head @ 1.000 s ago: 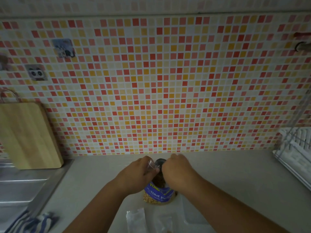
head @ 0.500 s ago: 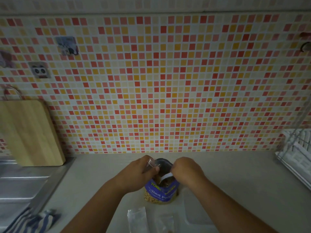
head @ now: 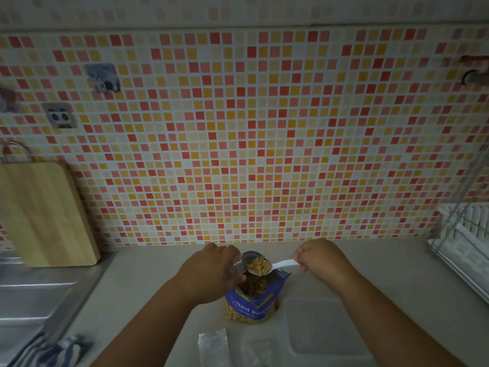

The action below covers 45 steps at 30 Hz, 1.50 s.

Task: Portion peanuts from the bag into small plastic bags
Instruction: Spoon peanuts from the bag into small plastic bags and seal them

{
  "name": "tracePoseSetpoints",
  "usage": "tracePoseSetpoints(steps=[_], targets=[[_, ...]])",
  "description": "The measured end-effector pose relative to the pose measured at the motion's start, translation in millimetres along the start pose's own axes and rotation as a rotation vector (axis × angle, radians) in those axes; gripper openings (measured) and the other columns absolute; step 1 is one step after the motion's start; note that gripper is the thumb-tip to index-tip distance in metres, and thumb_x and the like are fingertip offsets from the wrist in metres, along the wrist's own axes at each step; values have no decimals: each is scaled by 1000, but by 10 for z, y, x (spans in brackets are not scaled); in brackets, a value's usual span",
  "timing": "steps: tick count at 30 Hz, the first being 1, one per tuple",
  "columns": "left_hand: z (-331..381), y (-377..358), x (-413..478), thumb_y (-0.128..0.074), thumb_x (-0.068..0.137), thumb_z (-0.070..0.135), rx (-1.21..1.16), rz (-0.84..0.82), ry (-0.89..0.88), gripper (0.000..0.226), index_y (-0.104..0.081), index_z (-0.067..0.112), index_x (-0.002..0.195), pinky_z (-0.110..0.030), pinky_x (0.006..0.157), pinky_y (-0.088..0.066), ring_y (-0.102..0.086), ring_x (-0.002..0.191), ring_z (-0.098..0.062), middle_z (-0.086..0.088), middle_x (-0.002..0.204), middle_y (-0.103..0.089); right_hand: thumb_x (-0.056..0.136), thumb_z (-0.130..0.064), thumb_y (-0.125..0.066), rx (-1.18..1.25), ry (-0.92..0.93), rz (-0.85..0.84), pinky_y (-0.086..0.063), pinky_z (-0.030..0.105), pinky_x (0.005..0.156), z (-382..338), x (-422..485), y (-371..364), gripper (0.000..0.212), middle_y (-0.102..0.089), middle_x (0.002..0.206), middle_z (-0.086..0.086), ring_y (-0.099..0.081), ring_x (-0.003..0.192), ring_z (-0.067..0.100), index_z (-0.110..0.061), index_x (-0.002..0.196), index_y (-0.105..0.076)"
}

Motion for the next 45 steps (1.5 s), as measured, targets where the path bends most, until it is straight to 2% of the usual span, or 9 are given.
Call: tracePoseSetpoints(steps=[7,12,15,18,23,29,33,37,45], targets=[[118,-44,65,-44,87,56,216,-40,-53,54,-42,19,126,-36,85,-43,-47,107,-22,-3,121,-57,87,-14,-49,77,27,27,-50,28,76,-51,-26,139,27,-62,81,4,-55,75,17,-5,102,-70],[164,-119,116,-45,86,56,191,-94,-40,54,-44,17,125,-37,85,-43,-46,105,-23,-3,119,-58,87,-16,-50,56,39,-20,-46,21,63,-138,-2,72,28,-68,88,10,-55,74,15,-5,102,-70],[176,-195,129,-47,84,58,152,-118,-25,55,-45,19,122,-36,85,-42,-45,103,-23,-3,117,-58,87,-15,-49,-8,71,-43,-48,22,67,-242,12,32,28,-71,101,12,-54,76,15,-5,104,-69],[185,-253,133,-48,84,59,91,-120,-4,55,-45,19,122,-34,83,-39,-45,101,-22,-2,115,-58,88,-17,-49,-44,87,-51,-46,19,61,-321,46,6,29,-69,92,8,-55,66,11,-5,105,-69],[182,-276,124,-46,87,56,-37,-60,35,50,-45,19,121,-32,78,-37,-43,95,-20,-3,110,-59,87,-17,-46,-171,144,-38,-53,38,87,-536,46,-6,29,-70,105,11,-66,97,28,-8,102,-69],[133,-236,107,-49,87,54,-274,46,82,44,-45,24,120,-34,81,-43,-45,97,-19,-1,107,-60,89,-18,-51,-290,315,53,-52,36,89,-888,-96,92,25,-70,107,4,-63,97,24,-17,104,-72],[87,-240,106,-50,86,54,-420,83,100,40,-46,27,115,-41,82,-49,-49,95,-19,-1,102,-59,90,-20,-51,-431,483,199,-39,36,99,-1100,-309,241,25,-68,109,0,-50,111,22,-23,107,-68],[45,-231,112,-52,81,58,-577,117,132,42,-45,33,114,-43,81,-52,-54,94,-19,-2,100,-58,88,-23,-50,-556,619,362,-33,34,97,-1307,-536,395,24,-69,98,-2,-47,104,20,-22,104,-69],[12,-220,89,-49,72,69,-707,110,158,58,-46,31,115,-46,80,-53,-60,92,-17,0,103,-62,83,-17,-50,-565,634,423,-30,31,93,-1360,-674,553,24,-67,91,-1,-44,96,18,-21,96,-69]])
Point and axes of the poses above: each hand's wrist, its own x-axis towards the middle knuckle, its own y-axis out of the back of the hand, z = x × y, the point moved 9 cm from there along x, towards the middle knuckle
